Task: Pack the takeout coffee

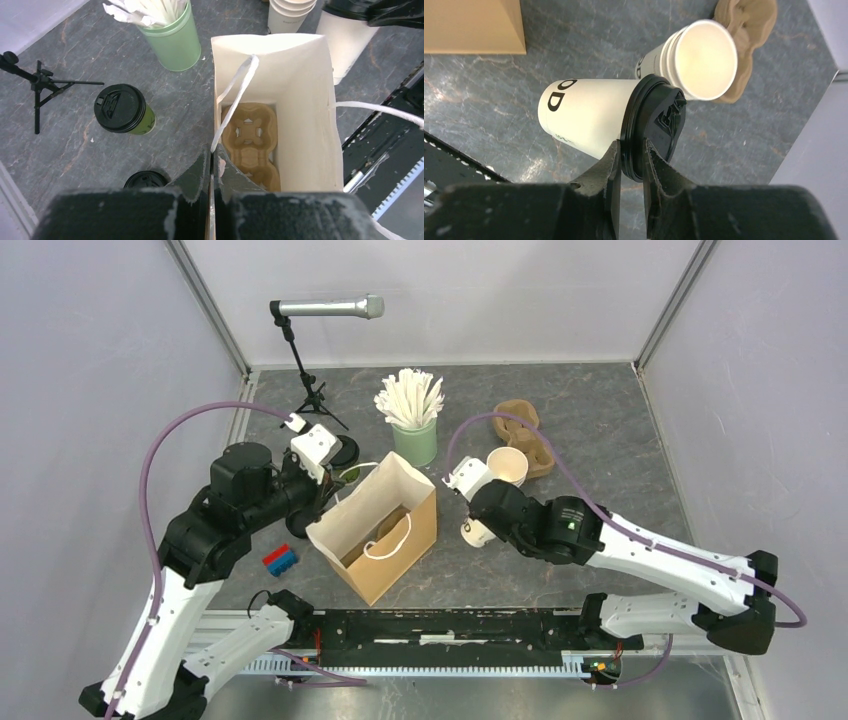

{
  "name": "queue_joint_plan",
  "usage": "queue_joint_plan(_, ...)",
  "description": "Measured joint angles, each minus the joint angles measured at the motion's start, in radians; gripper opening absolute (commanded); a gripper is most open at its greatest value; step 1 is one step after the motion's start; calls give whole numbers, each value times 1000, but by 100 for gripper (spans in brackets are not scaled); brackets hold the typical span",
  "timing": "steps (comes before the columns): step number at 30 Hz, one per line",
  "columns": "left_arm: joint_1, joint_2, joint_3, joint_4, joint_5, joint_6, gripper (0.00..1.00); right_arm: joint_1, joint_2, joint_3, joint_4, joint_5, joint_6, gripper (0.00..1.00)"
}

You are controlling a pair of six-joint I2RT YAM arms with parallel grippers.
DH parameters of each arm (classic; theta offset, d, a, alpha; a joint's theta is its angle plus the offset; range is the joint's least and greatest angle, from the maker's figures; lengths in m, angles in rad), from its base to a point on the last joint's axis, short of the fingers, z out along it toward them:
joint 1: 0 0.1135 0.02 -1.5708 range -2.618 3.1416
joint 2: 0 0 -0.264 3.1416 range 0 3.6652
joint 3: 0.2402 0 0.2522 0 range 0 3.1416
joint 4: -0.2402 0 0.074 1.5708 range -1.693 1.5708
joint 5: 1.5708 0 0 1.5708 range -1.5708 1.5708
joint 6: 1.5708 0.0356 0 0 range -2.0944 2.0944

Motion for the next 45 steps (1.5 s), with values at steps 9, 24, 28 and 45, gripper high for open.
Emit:
queue_joint_plan(9, 0, -27, -20, 0, -15, 45, 3, 0, 120, -26, -130, 70, 142, 6)
queue_joint_plan(24, 0, -39, -30, -2, -7, 81, 3, 0, 240, -102, -208, 135, 259, 13)
queue_joint_plan(28, 0, -39, -30, -2, -5, 86, 3, 3, 240, -111, -198, 137, 259, 15)
queue_joint_plan(45, 0, -23, -30, -3, 12, 87, 3, 47, 197, -113, -162, 49, 328, 38)
